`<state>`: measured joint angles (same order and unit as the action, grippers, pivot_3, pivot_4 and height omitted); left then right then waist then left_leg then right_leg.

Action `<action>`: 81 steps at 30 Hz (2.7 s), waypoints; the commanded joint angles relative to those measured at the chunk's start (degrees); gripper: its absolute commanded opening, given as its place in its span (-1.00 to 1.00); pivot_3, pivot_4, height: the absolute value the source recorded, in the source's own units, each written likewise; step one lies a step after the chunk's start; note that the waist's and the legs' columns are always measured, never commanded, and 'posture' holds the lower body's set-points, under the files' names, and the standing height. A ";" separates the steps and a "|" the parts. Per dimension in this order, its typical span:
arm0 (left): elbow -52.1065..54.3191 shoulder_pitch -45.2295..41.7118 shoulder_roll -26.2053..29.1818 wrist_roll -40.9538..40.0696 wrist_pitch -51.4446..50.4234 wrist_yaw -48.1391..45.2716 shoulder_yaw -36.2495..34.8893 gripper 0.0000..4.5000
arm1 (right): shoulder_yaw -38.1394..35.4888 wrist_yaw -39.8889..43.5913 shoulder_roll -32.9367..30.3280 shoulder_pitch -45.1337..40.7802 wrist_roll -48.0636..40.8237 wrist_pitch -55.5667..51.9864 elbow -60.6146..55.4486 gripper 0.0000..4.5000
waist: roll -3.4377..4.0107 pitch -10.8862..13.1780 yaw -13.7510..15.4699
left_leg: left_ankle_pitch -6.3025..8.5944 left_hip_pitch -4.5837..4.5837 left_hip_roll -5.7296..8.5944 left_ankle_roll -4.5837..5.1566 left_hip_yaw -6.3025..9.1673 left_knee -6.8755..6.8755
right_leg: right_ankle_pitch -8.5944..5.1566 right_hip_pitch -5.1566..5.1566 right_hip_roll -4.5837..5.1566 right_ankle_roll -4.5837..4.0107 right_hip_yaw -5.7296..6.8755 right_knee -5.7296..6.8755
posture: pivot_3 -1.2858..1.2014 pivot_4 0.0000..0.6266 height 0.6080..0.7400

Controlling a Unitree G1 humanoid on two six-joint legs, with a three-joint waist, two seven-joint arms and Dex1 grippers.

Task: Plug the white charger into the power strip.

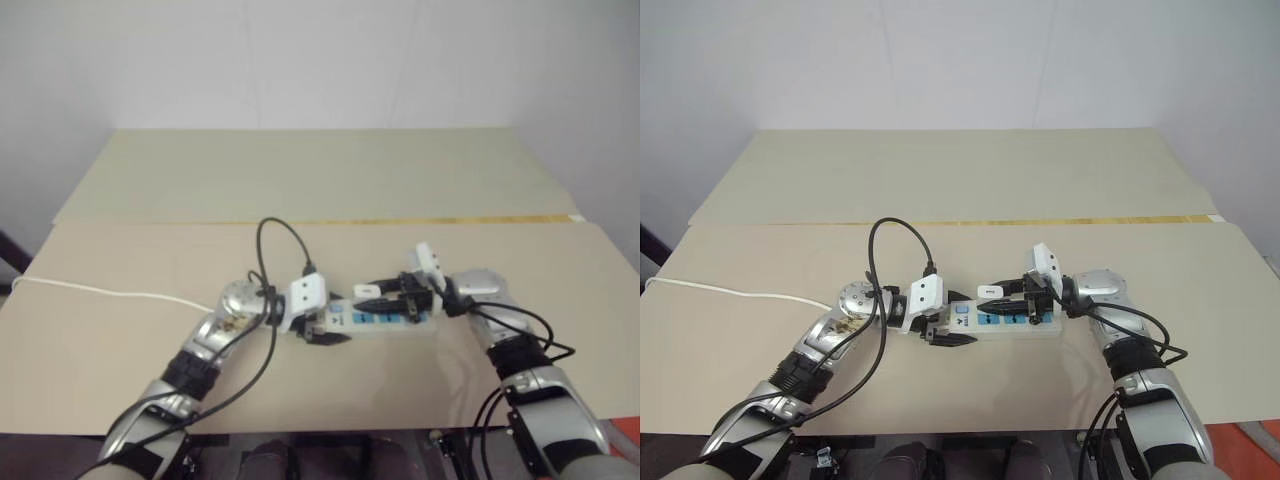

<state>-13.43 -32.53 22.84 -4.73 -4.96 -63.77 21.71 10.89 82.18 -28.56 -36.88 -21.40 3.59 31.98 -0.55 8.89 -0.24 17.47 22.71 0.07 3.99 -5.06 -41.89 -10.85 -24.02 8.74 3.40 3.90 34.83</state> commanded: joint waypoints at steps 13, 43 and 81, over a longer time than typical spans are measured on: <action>0.09 1.42 5.14 0.31 -0.28 -2.18 -1.39 0.49 | 1.63 -3.86 -4.09 4.02 7.56 -0.06 5.58 -0.51 | 0.02 -0.09 -0.74 | 0.00 -0.33 -0.07 -0.01 -0.09 0.10 | -0.03 0.20 -0.01 -0.06 -0.08 0.04 | 0.03 -0.52 1.00; 1.35 1.54 6.03 -0.26 -1.24 -0.80 -1.40 0.49 | 5.81 -1.48 -0.47 -0.39 6.93 -1.02 5.84 -0.51 | 0.01 -0.11 -0.98 | 0.05 -0.72 -0.28 -0.05 -0.02 0.20 | -0.11 0.56 -0.02 -0.21 -0.06 0.00 | 0.03 -0.52 1.00; 1.33 1.84 6.86 -0.72 -1.27 -1.22 -1.46 0.49 | -0.21 -4.24 -1.61 4.29 5.61 -1.48 1.56 0.81 | -0.05 -0.15 -1.57 | 0.11 -0.86 -0.61 -0.24 -0.05 0.28 | -0.21 0.58 -0.25 -0.45 -0.05 -0.22 | 0.03 -0.52 1.00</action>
<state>-11.62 -31.18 27.73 -6.75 -6.00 -64.79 21.49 9.80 77.56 -29.95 -34.60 -18.32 4.25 30.84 -0.60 8.74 -1.81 17.59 21.85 -0.56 3.75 -5.12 -41.61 -11.06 -23.44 8.47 2.94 3.86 34.61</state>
